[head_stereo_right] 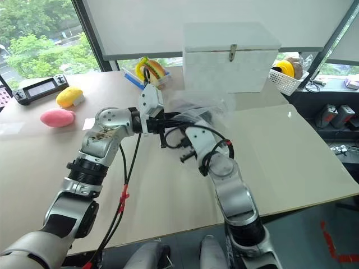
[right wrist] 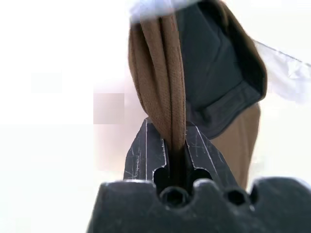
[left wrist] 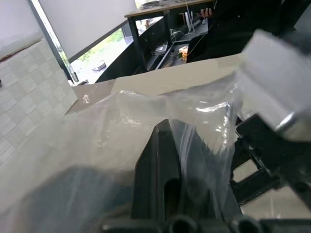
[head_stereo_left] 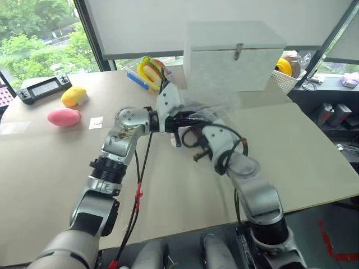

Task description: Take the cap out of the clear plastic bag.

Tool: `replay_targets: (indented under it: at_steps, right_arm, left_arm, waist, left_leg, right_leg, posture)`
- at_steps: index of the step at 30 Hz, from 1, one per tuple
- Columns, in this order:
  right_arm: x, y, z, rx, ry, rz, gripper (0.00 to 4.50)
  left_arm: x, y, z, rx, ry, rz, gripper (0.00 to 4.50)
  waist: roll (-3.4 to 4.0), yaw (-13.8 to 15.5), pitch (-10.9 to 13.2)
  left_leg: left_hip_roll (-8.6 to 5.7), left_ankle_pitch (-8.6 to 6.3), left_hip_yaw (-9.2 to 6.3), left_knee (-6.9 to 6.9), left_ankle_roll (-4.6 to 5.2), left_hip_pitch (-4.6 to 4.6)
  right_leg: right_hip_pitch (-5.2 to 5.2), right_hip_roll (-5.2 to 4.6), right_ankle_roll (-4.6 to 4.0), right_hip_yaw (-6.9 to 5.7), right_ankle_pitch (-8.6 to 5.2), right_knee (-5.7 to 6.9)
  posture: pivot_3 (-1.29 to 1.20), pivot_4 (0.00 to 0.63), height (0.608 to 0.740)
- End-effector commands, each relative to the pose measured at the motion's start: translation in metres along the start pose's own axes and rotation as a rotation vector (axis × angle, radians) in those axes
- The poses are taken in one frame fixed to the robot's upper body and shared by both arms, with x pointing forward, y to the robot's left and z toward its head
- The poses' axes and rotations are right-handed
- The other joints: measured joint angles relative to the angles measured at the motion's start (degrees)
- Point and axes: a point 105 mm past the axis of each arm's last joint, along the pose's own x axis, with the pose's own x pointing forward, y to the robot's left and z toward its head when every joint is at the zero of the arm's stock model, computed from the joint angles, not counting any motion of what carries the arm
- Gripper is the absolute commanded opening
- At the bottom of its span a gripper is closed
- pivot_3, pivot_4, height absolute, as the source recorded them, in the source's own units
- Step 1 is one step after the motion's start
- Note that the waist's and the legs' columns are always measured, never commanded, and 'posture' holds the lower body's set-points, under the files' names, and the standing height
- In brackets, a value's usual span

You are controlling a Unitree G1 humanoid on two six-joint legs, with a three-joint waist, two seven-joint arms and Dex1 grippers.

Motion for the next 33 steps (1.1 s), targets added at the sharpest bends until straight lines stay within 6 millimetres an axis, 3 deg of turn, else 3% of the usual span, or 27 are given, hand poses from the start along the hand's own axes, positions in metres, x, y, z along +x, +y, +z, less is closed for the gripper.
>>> replay_targets:
  at_steps: [1, 3, 9, 15, 20, 23, 33]
  right_arm:
    - [0.002, 0.007, 0.002, -0.344, 0.037, 0.019, 0.05]
    - [0.010, 0.001, -0.028, -0.682, 0.167, 0.009, 0.05]
    - [0.017, -0.012, -0.083, -1.122, 0.317, 0.009, 0.05]
    - [0.015, -0.032, -0.095, -1.384, 0.318, -0.121, 0.05]
    - [0.015, -0.033, -0.083, -1.421, 0.262, -0.214, 0.05]
    - [-0.005, -0.035, -0.070, -1.372, 0.210, -0.263, 0.05]
    - [-0.070, -0.002, -0.069, -1.208, 0.106, -0.132, 0.05]
  left_arm:
    - [0.000, 0.005, 0.008, 0.034, -0.016, 0.003, 0.00]
    - [0.001, 0.007, 0.009, 0.034, -0.017, 0.006, 0.00]
    - [0.001, 0.009, 0.009, 0.033, -0.017, 0.005, 0.00]
    - [-0.001, 0.011, 0.008, 0.029, -0.008, 0.003, 0.00]
    - [-0.002, 0.012, 0.008, 0.027, -0.005, 0.005, 0.00]
    - [-0.003, 0.011, 0.007, 0.022, 0.002, 0.003, 0.00]
    - [-0.009, 0.011, 0.005, 0.014, 0.016, 0.002, 0.00]
  waist:
    - [0.02, 0.10, 0.00]
    - [0.03, 0.30, 0.00]
    - [0.02, -0.08, 0.00]
    - [0.01, 0.14, 0.00]
    - [-0.02, 0.21, -0.02]
    - [-0.02, 0.38, -0.02]
    - [-0.03, 0.41, -0.02]
  left_leg:
    - [-0.01, 0.00, 0.00, 0.00, 0.00, 0.00]
    - [-0.05, -0.01, 0.01, 0.02, 0.00, 0.01]
    - [-0.04, 0.03, 0.13, 0.00, -0.08, -0.12]
    - [-0.03, 0.14, 0.17, 0.02, -0.27, -0.05]
    - [-0.03, 0.02, 0.17, 0.03, -0.06, 0.13]
    - [-0.03, 0.03, 0.17, 0.03, -0.07, 0.11]
    - [-0.04, 0.16, 0.19, 0.06, -0.31, -0.18]
  right_leg:
    - [0.01, -0.01, 0.00, -0.01, 0.00, -0.01]
    - [0.03, -0.05, 0.00, -0.07, 0.00, -0.02]
    - [-0.09, -0.08, 0.01, -0.10, 0.00, -0.12]
    - [-0.02, -0.08, 0.01, -0.08, 0.00, -0.10]
    - [0.18, -0.07, 0.05, -0.07, 0.03, -0.13]
    - [0.16, -0.07, 0.07, -0.07, 0.05, -0.13]
    - [-0.02, -0.07, 0.12, -0.08, 0.03, -0.27]
  posture:
    - [0.00, 0.150, 0.740]
    - [0.00, 0.150, 0.740]
    - [0.00, 0.150, 0.740]
    - [0.00, 0.150, 0.740]
    - [0.00, 0.150, 0.740]
    - [0.00, 0.150, 0.740]
    - [0.00, 0.150, 0.740]
